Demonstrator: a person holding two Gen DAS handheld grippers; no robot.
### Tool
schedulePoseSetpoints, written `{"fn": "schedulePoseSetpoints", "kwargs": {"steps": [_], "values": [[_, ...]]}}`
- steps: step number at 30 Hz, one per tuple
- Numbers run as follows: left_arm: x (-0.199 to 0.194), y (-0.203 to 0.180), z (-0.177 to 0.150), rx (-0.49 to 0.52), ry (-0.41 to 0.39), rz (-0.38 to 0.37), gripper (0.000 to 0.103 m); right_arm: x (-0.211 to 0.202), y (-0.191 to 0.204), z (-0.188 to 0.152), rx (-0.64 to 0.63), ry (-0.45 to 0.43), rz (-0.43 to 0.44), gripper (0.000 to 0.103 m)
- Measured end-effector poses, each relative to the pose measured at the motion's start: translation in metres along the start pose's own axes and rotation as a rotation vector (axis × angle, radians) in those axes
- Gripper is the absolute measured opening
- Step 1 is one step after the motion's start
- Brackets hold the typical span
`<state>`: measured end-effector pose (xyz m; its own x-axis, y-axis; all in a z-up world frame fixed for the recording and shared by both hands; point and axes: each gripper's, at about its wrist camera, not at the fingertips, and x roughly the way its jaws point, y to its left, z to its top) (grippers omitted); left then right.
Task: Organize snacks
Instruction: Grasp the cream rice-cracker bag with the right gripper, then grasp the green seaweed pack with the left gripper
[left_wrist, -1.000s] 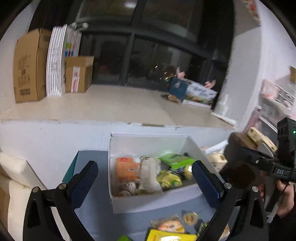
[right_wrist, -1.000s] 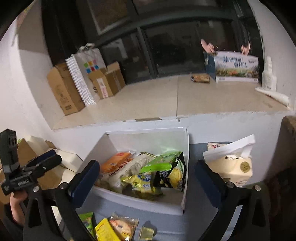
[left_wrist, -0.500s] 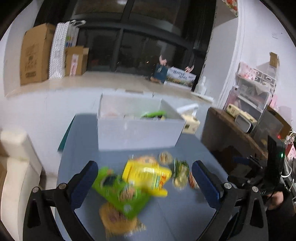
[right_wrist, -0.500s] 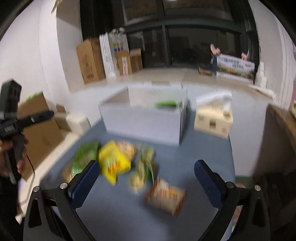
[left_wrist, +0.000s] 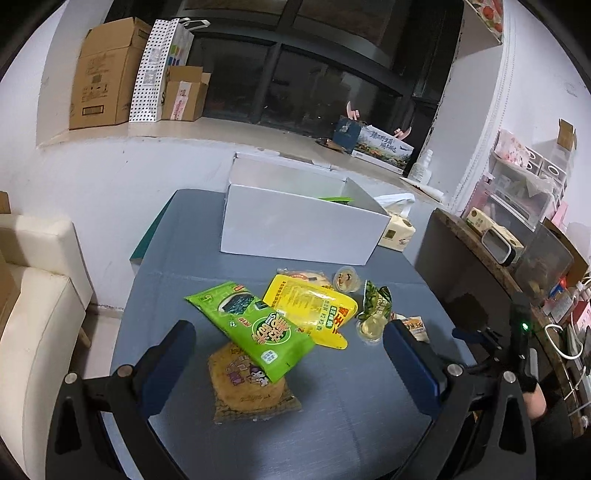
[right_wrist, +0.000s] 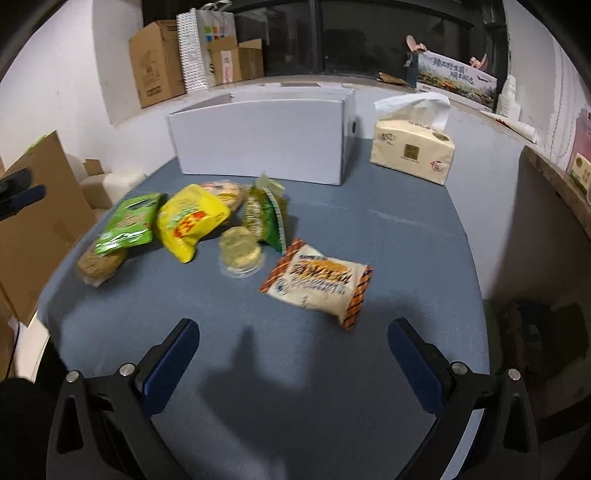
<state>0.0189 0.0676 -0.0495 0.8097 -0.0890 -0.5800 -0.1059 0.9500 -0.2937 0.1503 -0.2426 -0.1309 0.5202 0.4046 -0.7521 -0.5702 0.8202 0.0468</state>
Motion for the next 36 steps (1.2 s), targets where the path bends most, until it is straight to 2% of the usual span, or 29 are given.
{"fn": "schedulePoseSetpoints", "kwargs": {"steps": [8, 14, 15, 19, 20, 25, 30, 36], "values": [[0.007, 0.004, -0.006, -0.002, 0.025, 0.013, 0.103, 0.05, -0.011, 0.026, 0.077, 0.096, -0.054, 0.103], [0.011, 0.01, -0.009, -0.015, 0.038, 0.022, 0.103, 0.078, -0.009, 0.033, 0.064, 0.147, -0.111, 0.103], [0.012, 0.01, -0.01, -0.017, 0.042, 0.022, 0.103, 0.077, -0.007, 0.033, 0.057, 0.131, -0.119, 0.099], [0.016, 0.012, -0.013, -0.016, 0.051, 0.027, 0.103, 0.068, -0.005, 0.032, 0.038, 0.088, -0.129, 0.071], [0.017, 0.012, -0.013, -0.015, 0.053, 0.03, 0.103, 0.065, -0.009, 0.03, 0.045, 0.085, -0.111, 0.069], [0.031, 0.012, -0.017, -0.015, 0.084, 0.028, 0.103, 0.038, -0.017, 0.018, 0.091, 0.044, -0.042, 0.068], [0.065, 0.007, -0.014, -0.003, 0.145, 0.032, 0.103, -0.007, -0.02, 0.007, 0.135, -0.049, -0.018, 0.068], [0.129, 0.015, 0.006, -0.108, 0.244, 0.124, 0.103, -0.034, -0.018, 0.003, 0.139, -0.101, -0.039, 0.068]]}}
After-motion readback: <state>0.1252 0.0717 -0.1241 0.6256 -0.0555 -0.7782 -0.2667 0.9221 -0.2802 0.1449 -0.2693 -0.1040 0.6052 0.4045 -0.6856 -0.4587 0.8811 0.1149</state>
